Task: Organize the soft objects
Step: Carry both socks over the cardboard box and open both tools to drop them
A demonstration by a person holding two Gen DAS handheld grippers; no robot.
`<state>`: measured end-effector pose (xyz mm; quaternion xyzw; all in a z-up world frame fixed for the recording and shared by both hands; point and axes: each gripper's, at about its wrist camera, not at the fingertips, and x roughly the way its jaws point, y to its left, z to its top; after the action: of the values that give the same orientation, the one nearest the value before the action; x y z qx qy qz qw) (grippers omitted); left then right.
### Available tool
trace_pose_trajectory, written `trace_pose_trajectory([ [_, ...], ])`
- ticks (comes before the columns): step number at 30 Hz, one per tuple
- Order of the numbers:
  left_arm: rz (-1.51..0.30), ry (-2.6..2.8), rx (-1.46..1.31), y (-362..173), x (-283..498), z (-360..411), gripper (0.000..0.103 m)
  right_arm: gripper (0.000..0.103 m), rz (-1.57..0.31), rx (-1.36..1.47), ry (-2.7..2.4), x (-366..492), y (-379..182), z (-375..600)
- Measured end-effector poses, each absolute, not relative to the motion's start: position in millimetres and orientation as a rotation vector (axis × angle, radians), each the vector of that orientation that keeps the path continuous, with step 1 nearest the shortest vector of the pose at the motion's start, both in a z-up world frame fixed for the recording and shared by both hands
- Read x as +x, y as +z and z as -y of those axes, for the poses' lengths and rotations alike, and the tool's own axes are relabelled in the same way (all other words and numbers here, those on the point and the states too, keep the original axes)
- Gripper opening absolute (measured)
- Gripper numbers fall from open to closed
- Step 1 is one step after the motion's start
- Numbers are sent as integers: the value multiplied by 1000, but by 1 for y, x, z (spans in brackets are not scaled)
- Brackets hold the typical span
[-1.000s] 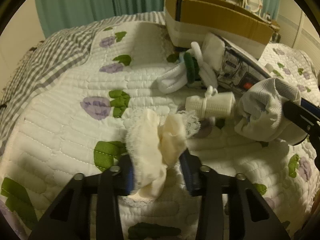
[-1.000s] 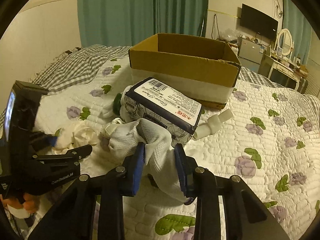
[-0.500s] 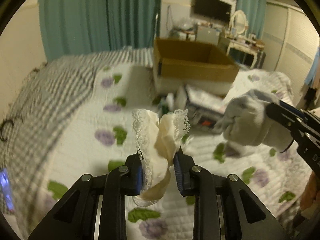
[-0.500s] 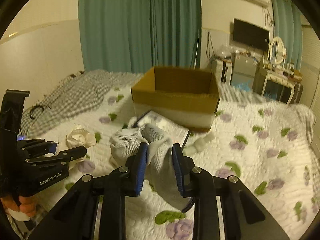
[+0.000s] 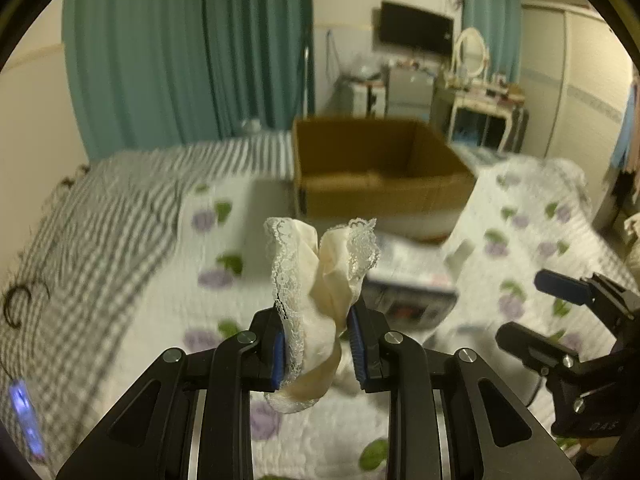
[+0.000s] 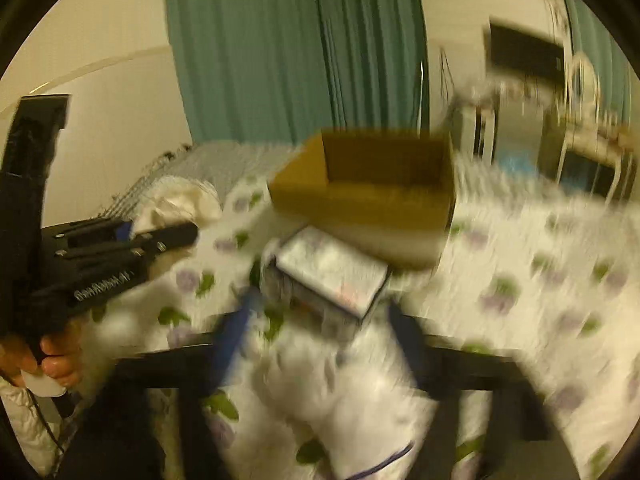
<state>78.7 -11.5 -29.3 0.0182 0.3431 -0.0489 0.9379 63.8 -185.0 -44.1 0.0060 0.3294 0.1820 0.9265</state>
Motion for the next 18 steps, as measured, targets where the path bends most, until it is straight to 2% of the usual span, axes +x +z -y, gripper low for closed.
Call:
trace_pose_trajectory([
  [6,-808,-71,49,-76,73,4,25,85,-847,-57,392,69,-102,167],
  [9,-829,-65,43,-85,71,1,25,95,-889,-133,393,73,-117,151],
  [11,-824,-64,41,-83,70,0,25,95,-890,-157,356,73,-122,148],
  [12,-815,-67,39,-81,68,0,25,93,-893,-163,346,73,-122,148],
  [13,-809,-70,38,-79,66,0,25,86,-883,-161,338,71,-122,149],
  [15,-803,-76,38,-75,63,1,25,68,-862,-153,312,69,-114,154],
  [18,-791,-97,42,-65,59,3,25,59,-810,-100,295,63,-93,165],
])
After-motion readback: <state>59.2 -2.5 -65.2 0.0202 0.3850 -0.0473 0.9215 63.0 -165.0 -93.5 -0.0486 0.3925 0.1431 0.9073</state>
